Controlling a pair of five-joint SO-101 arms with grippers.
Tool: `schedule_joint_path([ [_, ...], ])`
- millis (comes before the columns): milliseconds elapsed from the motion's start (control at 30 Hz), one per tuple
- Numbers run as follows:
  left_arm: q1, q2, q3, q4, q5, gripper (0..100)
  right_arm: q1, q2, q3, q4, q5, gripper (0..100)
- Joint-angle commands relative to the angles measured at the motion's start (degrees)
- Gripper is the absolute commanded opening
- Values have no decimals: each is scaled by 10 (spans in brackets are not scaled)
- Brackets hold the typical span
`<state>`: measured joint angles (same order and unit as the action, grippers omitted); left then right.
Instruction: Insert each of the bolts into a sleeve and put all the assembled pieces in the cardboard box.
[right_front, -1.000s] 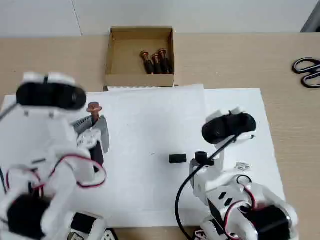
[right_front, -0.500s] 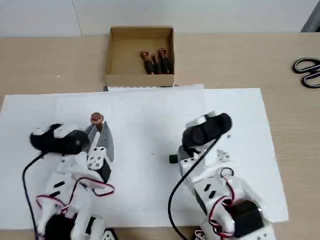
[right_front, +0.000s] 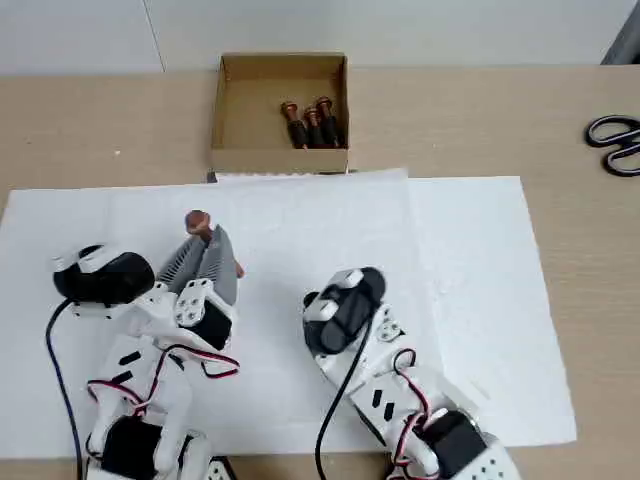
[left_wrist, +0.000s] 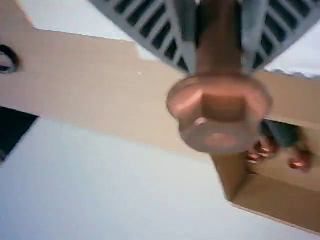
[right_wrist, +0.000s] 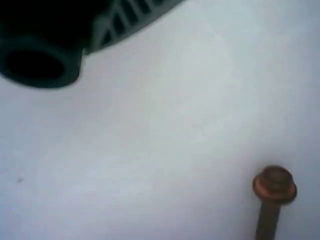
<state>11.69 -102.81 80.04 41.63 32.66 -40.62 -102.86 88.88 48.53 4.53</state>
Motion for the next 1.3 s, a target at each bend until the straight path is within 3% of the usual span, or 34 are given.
schedule_joint_path([
  [0,40,-5,-3,-18,32,6,-3,-6,5,-47,18,2],
  [333,101,-4,-3,-18,46,6,-58,-6,21,-73,40,2],
  [1267,135,-4,29,15,47,6,-59,-5,-42,-73,41,2],
])
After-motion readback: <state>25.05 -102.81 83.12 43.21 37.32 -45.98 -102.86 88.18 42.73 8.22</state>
